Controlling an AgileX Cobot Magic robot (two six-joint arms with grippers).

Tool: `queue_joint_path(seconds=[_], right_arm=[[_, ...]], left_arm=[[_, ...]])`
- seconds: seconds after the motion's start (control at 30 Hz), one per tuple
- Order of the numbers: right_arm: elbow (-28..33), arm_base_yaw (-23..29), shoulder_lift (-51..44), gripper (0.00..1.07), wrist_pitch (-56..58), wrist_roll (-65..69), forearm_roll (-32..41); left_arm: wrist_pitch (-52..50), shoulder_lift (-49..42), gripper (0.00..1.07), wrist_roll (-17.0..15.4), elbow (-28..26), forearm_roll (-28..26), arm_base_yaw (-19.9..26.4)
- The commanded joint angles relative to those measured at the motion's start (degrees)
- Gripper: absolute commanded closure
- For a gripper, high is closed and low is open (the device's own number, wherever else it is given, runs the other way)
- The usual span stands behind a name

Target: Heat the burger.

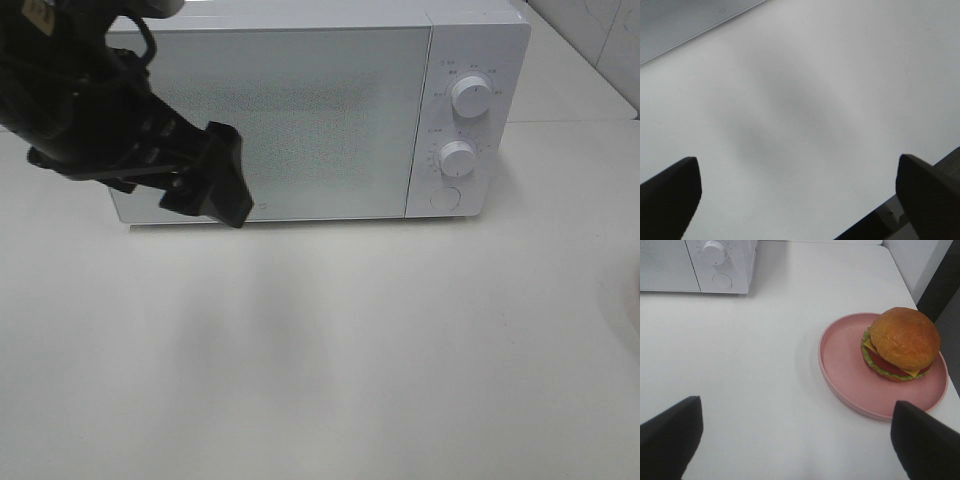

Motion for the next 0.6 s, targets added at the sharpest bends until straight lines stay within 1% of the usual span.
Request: queue_joint_path(seconds=[0.03,0.07,0.17,0.2,0.23,0.27,0.3,0.33,0.37,0.4,0.43,0.47,0.5,0.53,0.57,0.6], right_arm=[[0.11,0.11,-1.26,0.09,-0.34,0.63,-0.52],[0.11,0.11,-1.26,0.09,-0.34,0.63,-0.52],[0.11,0.11,-1.26,0.09,-0.34,0.63,-0.52],[0.11,0.11,-1.26,0.09,-0.34,0.63,-0.52],[0.11,0.11,-1.26,0.09,-0.34,0.63,-0.52],[0.11,0.11,-1.26,0.09,-0.34,0.63,-0.52],[0.11,0.11,-1.26,0.09,-0.34,0.63,-0.52],[0.11,0.11,-1.26,0.09,-0.34,0.63,-0.52],[0.11,0.11,-1.26,0.09,-0.34,0.63,-0.52],[0.11,0.11,-1.26,0.09,-0.34,0.63,-0.52],[0.11,0.11,-1.26,0.09,-0.34,0.63,-0.52],[0.11,0.11,-1.26,0.09,-0.34,0.63,-0.52],[0.11,0.11,-1.26,0.09,-0.34,0.63,-0.52],[0.11,0.11,-1.26,0.09,-0.34,0.63,-0.52],[0.11,0.11,-1.26,0.09,-0.34,0.63,-0.52],[0.11,0.11,-1.26,0.09,-0.34,0.63,-0.52]], left_arm=[[6.3,-2.46,0.04,-0.4,-0.4,0.74,4.53],[6.3,-2.46,0.04,-0.4,-0.4,0.74,4.53],[11.06,-4.13,0.04,1.09,-0.34,1.03,9.74],[11.06,-4.13,0.04,1.09,-0.34,1.03,9.74],[13.29,-5.04,0.04,2.01,-0.17,1.03,12.26],[13.29,-5.04,0.04,2.01,-0.17,1.03,12.26],[14.04,-5.61,0.04,2.46,-0.06,1.03,13.52],[15.24,-6.99,0.04,2.64,0.69,1.09,16.67],[15.24,-6.99,0.04,2.64,0.69,1.09,16.67],[15.53,-7.56,0.04,2.64,1.03,1.2,18.33],[16.16,-8.94,0.04,3.27,2.06,1.55,21.6],[16.16,-8.94,0.04,3.27,2.06,1.55,21.6],[16.39,-9.51,0.04,4.07,2.58,1.78,22.8],[16.73,-10.94,0.04,5.84,4.24,2.58,25.38],[16.9,-11.69,0.04,6.7,5.21,3.04,26.87],[16.9,-11.69,0.04,6.7,5.21,3.04,26.87]])
